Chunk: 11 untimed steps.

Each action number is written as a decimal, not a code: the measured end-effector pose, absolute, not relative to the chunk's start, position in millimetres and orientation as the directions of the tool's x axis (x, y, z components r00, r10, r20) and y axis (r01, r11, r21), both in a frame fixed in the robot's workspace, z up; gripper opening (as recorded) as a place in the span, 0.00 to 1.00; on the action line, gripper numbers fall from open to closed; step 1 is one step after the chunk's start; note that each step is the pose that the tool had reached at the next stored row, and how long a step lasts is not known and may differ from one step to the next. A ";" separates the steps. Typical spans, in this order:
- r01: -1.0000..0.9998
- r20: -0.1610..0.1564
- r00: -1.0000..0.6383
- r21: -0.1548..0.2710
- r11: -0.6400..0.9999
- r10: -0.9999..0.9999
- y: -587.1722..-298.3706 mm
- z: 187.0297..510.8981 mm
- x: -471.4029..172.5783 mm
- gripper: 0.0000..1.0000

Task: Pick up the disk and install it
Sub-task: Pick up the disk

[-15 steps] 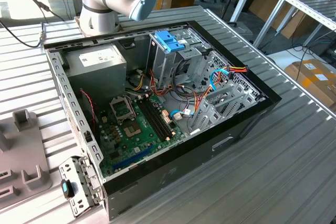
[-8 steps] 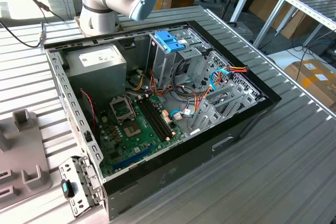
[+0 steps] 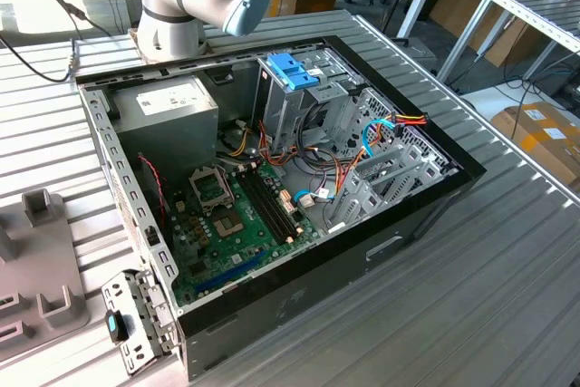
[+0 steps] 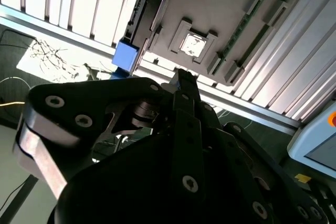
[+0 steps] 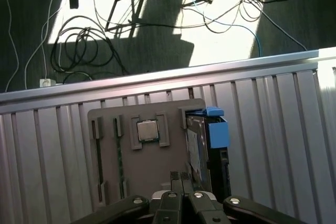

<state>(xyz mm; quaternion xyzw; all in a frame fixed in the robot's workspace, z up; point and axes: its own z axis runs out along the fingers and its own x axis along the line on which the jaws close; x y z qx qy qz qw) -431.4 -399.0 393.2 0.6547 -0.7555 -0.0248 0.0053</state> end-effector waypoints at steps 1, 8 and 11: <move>-0.989 -0.024 -0.139 0.044 0.138 -0.990 -399.0 393.2 -431.4 0.11; -0.994 -0.024 -0.098 0.044 0.097 -0.995 -399.0 393.2 -431.4 0.11; -0.996 -0.024 -0.075 0.044 0.074 -0.997 -398.9 393.2 -431.4 0.11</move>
